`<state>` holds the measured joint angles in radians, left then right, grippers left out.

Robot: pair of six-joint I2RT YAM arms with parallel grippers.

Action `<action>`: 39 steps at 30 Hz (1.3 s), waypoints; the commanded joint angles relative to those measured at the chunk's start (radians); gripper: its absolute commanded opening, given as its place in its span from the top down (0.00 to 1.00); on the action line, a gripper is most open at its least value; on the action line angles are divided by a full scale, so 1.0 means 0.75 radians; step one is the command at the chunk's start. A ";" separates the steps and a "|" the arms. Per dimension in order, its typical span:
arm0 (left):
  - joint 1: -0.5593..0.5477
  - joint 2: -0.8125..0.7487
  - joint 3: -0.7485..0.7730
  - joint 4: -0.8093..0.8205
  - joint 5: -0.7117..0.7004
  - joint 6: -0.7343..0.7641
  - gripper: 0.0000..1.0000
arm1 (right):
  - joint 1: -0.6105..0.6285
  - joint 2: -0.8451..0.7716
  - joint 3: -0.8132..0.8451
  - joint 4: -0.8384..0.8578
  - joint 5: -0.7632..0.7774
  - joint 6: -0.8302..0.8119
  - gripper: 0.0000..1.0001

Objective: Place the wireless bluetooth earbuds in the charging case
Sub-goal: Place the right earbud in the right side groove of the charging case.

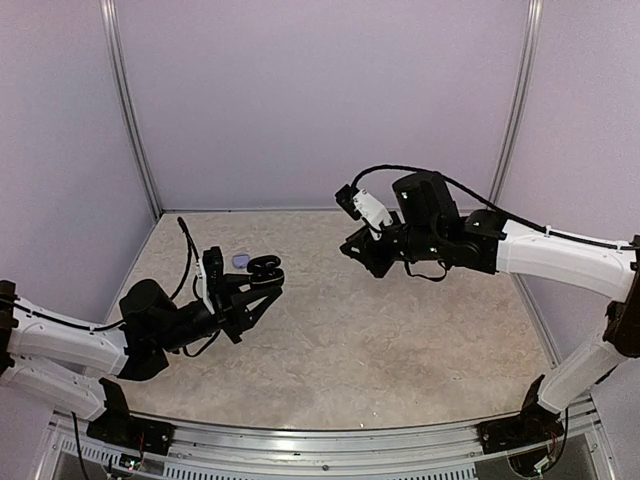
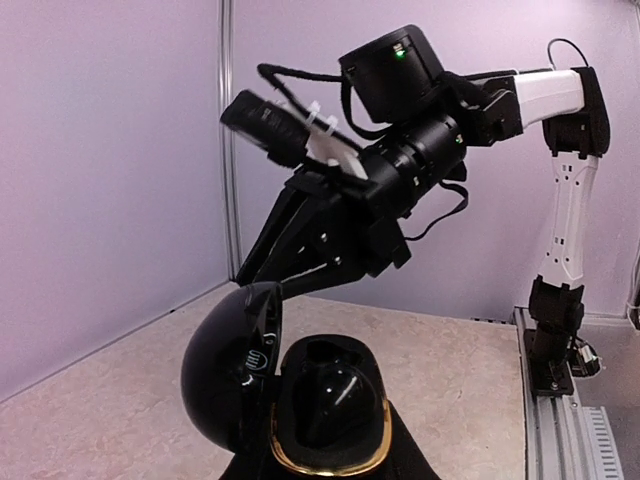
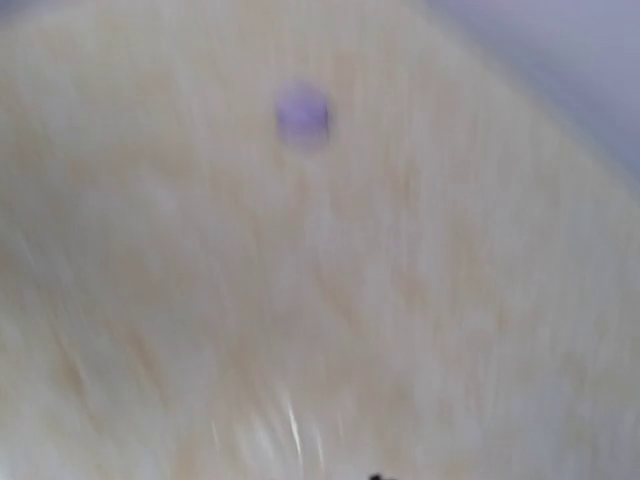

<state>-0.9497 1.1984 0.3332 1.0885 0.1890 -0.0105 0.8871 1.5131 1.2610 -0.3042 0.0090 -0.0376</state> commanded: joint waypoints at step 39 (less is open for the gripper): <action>-0.036 0.119 0.081 0.225 -0.142 0.049 1.00 | 0.341 -0.010 -0.135 0.939 -0.219 -0.082 0.84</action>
<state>-0.9714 1.2774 0.3656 1.2186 0.0742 0.0273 1.1309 1.4940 1.1397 0.3576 -0.1467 -0.0872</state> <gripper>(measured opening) 0.236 0.162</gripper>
